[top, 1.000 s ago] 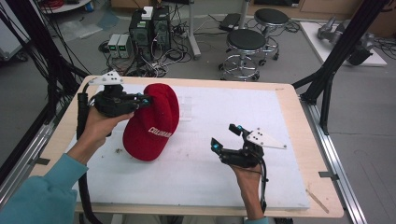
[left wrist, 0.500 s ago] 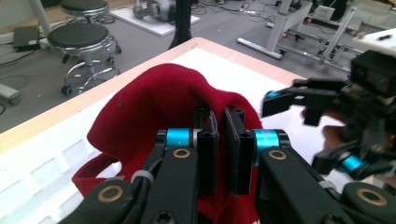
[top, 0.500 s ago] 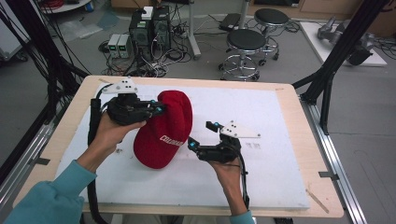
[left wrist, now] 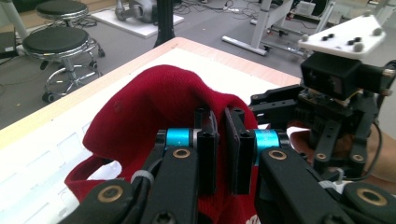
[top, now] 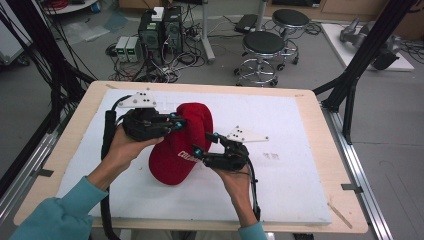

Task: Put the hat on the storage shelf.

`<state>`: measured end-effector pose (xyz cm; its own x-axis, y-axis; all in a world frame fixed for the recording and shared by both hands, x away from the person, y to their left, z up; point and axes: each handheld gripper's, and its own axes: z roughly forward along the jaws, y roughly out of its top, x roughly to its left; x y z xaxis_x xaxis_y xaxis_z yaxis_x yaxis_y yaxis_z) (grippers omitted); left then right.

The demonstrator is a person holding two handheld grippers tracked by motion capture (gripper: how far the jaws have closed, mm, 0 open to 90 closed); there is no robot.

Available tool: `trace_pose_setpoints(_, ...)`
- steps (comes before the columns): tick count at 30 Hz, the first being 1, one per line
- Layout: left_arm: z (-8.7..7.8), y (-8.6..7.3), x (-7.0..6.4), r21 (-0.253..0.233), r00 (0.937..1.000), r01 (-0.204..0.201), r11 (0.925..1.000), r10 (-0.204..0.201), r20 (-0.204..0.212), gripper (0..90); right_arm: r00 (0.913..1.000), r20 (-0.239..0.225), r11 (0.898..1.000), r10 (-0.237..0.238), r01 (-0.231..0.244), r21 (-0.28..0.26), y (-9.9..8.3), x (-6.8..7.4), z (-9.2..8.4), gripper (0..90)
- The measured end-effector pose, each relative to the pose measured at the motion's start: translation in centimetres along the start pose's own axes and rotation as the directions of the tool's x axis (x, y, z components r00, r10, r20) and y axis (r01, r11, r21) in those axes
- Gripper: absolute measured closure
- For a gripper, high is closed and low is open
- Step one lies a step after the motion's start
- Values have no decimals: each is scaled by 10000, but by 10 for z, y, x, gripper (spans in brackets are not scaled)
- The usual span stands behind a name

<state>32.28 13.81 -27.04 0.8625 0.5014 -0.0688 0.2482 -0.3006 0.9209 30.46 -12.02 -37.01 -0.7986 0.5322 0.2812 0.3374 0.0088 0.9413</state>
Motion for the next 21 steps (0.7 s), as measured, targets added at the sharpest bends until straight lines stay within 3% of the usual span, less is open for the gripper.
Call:
trace_pose_setpoints(3,2,-1,-2,126,9999,-107,9999,107,-25,841,9995,-297,9998,140,-135,168,-1,-2,2,470)
trace_pose_setpoints(4,2,-1,-2,174,9999,-136,9998,137,-10,841,9991,-406,9995,95,-82,303,-1,-2,2,583)
trace_pose_setpoints(5,2,-1,-3,225,9998,-187,9996,188,-25,841,9991,-406,9995,95,-82,303,-1,-2,2,583)
trace_pose_setpoints(9,2,-2,-4,333,9995,-322,9989,323,-40,840,9974,-656,9984,310,-278,487,-1,-2,1,756)
trace_pose_setpoints(21,4,-4,-4,279,9996,-273,9992,272,29,840,9912,-929,9917,948,-860,951,1,-5,0,759)
